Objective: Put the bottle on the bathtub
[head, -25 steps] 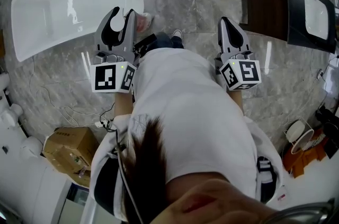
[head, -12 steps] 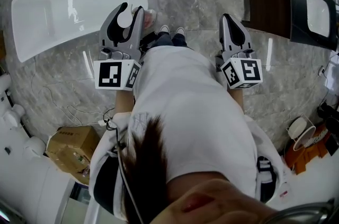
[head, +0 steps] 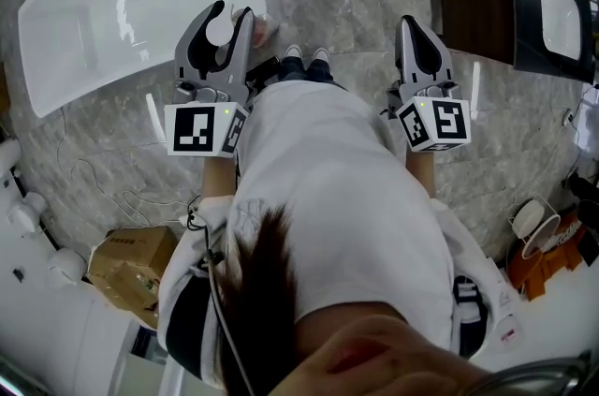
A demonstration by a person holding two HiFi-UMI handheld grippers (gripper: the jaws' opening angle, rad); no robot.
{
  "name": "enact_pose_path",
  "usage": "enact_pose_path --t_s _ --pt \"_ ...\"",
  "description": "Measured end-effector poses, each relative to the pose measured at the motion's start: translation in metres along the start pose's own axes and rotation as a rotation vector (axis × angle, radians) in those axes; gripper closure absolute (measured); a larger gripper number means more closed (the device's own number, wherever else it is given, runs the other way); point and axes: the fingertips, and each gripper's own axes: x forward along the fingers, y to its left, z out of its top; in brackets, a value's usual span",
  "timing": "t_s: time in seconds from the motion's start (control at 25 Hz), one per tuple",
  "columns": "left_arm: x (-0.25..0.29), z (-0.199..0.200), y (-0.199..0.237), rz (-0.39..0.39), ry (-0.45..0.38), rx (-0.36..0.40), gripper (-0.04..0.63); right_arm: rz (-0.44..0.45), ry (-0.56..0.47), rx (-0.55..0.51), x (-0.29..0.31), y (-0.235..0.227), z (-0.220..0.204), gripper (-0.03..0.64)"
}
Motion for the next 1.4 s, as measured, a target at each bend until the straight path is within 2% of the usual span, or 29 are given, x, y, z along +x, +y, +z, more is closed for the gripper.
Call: enact_pose_path --t_s 0.4,0.8,1.24,1.4 --pt "0.006 0.001 0.012 -0.003 0.001 0.021 0.433 -0.045 -0.01 -0.019 -0.001 -0.008 0.01 0.603" --pt "0.019 -0.008 0.015 -0.026 0.005 0.031 0.433 -0.067 0.021 0.002 -0.009 -0.011 -0.005 0.603" --pt "0.061 -0.051 0.018 -0.048 0.05 0.061 0.433 -0.105 0.116 0.032 -0.015 -0.03 -0.045 0.603" --pt "0.079 -0.077 0.012 -0.059 0.073 0.059 0.433 -0.087 0.143 0.004 -0.007 -0.036 -0.059 0.603"
